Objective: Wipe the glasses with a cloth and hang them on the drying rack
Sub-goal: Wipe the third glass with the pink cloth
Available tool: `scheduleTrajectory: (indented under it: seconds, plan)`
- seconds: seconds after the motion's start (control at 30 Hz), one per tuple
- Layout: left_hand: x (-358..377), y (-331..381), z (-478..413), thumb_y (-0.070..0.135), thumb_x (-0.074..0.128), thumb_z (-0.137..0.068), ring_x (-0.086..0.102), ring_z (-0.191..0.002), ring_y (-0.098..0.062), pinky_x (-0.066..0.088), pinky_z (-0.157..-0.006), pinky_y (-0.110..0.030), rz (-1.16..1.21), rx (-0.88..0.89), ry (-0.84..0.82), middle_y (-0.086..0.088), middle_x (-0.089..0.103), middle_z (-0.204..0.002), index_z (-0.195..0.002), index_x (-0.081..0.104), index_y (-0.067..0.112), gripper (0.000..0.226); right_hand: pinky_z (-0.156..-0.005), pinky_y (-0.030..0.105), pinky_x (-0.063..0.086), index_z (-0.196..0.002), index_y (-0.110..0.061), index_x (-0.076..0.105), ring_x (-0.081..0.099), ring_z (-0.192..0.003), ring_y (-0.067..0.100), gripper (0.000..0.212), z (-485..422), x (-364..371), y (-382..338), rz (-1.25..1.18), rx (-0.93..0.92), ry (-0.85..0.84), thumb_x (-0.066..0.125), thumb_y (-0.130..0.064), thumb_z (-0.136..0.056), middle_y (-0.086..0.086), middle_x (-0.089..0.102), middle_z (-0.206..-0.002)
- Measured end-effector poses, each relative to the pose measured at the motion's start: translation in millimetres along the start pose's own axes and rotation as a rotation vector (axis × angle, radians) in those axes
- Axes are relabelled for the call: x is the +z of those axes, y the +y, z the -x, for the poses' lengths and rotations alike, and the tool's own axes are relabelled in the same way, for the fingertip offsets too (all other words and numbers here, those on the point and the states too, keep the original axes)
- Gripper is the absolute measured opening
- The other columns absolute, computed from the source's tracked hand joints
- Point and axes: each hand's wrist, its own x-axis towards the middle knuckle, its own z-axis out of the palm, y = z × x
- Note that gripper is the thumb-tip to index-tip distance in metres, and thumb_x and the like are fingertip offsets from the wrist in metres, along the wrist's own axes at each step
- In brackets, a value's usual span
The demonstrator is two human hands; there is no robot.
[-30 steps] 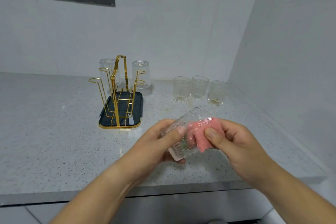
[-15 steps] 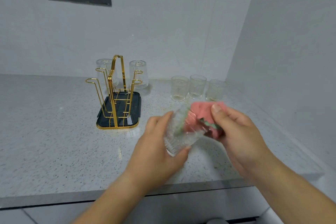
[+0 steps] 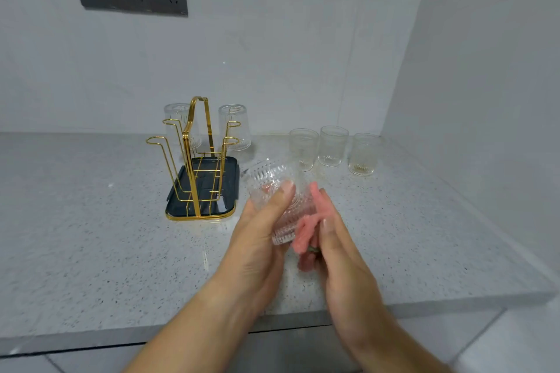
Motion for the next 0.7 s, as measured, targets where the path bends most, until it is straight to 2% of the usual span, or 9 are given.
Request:
scheduleTrajectory:
  seconds: [0.03, 0.1, 0.17, 0.2, 0.3, 0.4, 0.5, 0.57, 0.7]
  plan:
    - [2, -3, 1, 0.047, 0.079, -0.081, 0.060, -0.081, -0.031, 0.047, -0.062, -0.034, -0.029, 0.017, 0.012, -0.020, 0.064, -0.103, -0.139, 0.049, -0.002, 0.082, -0.093, 0.024, 0.046, -0.144, -0.059, 0.041, 0.060, -0.102, -0.003, 0.048, 0, 4, 2, -0.018, -0.025, 0.006, 0.030, -0.067, -0.099, -0.024, 0.067, -0.100]
    - [5, -10, 4, 0.043, 0.079, -0.082, 0.067, -0.087, -0.028, 0.050, -0.072, -0.038, -0.036, 0.077, 0.010, -0.013, 0.069, -0.104, -0.138, 0.051, 0.001, 0.076, -0.093, 0.025, 0.045, -0.144, -0.053, 0.043, 0.059, -0.089, -0.009, 0.051, -6, 7, 0, -0.069, -0.048, 0.021, 0.033, -0.060, -0.094, -0.025, 0.063, -0.085]
    - [9, -14, 5, 0.034, 0.077, -0.082, 0.071, -0.110, -0.027, 0.052, -0.085, -0.037, 0.007, 0.119, 0.000, -0.009, 0.074, -0.121, -0.140, 0.056, 0.011, 0.066, -0.105, 0.034, 0.046, -0.140, -0.045, 0.055, 0.063, -0.112, -0.007, 0.049, -22, 6, -3, -0.187, -0.011, 0.031, 0.039, -0.056, -0.096, -0.025, 0.067, -0.121]
    - [10, -14, 5, 0.031, 0.075, -0.083, 0.071, -0.117, -0.025, 0.056, -0.086, -0.034, 0.042, 0.127, 0.001, -0.008, 0.074, -0.127, -0.141, 0.057, 0.015, 0.063, -0.110, 0.041, 0.046, -0.139, -0.037, 0.061, 0.064, -0.124, 0.005, 0.045, -29, 6, -6, -0.290, 0.034, 0.040, 0.042, -0.053, -0.100, -0.014, 0.064, -0.139]
    - [11, -9, 4, 0.028, 0.073, -0.081, 0.076, -0.105, -0.020, 0.062, -0.076, -0.029, 0.112, 0.119, -0.003, -0.006, 0.076, -0.120, -0.142, 0.056, 0.014, 0.065, -0.115, 0.052, 0.042, -0.136, -0.017, 0.065, 0.068, -0.123, 0.025, 0.047, -36, 9, -9, -0.463, 0.116, 0.057, 0.039, -0.043, -0.106, 0.009, 0.069, -0.135]
    - [9, -3, 4, 0.035, 0.081, -0.077, 0.071, -0.071, -0.018, 0.052, -0.052, -0.026, 0.056, 0.113, 0.030, -0.008, 0.070, -0.095, -0.145, 0.046, 0.008, 0.081, -0.115, 0.052, 0.043, -0.146, -0.037, 0.053, 0.066, -0.123, 0.017, 0.051, -27, 16, 8, -0.366, 0.082, 0.032, 0.036, -0.057, -0.103, -0.008, 0.072, -0.128]
    - [6, -2, 3, 0.043, 0.084, -0.071, 0.075, -0.091, -0.026, 0.053, -0.071, -0.038, 0.001, 0.104, 0.083, -0.012, 0.076, -0.112, -0.140, 0.053, 0.020, 0.079, -0.105, 0.032, 0.050, -0.147, -0.054, 0.039, 0.063, -0.125, 0.005, 0.064, -15, 22, 24, -0.255, 0.079, 0.053, 0.047, -0.070, -0.085, -0.013, 0.066, -0.135]
    - [7, -6, 6, 0.041, 0.085, -0.076, 0.072, -0.102, -0.032, 0.048, -0.081, -0.046, -0.024, 0.117, 0.075, -0.018, 0.075, -0.119, -0.134, 0.058, 0.019, 0.068, -0.091, 0.021, 0.053, -0.153, -0.044, 0.035, 0.064, -0.122, 0.000, 0.078, -12, 23, 23, -0.226, 0.045, 0.068, 0.051, -0.070, -0.081, -0.014, 0.065, -0.139]
    - [8, -12, 8, 0.019, 0.077, -0.076, 0.075, -0.089, -0.018, 0.058, -0.070, -0.022, -0.043, 0.215, 0.013, -0.012, 0.078, -0.096, -0.097, 0.077, 0.014, 0.021, -0.086, 0.032, 0.050, -0.148, -0.043, 0.046, 0.070, -0.109, 0.008, 0.055, -23, 12, 3, -0.216, -0.028, 0.187, 0.046, -0.060, -0.095, -0.021, 0.071, -0.128]
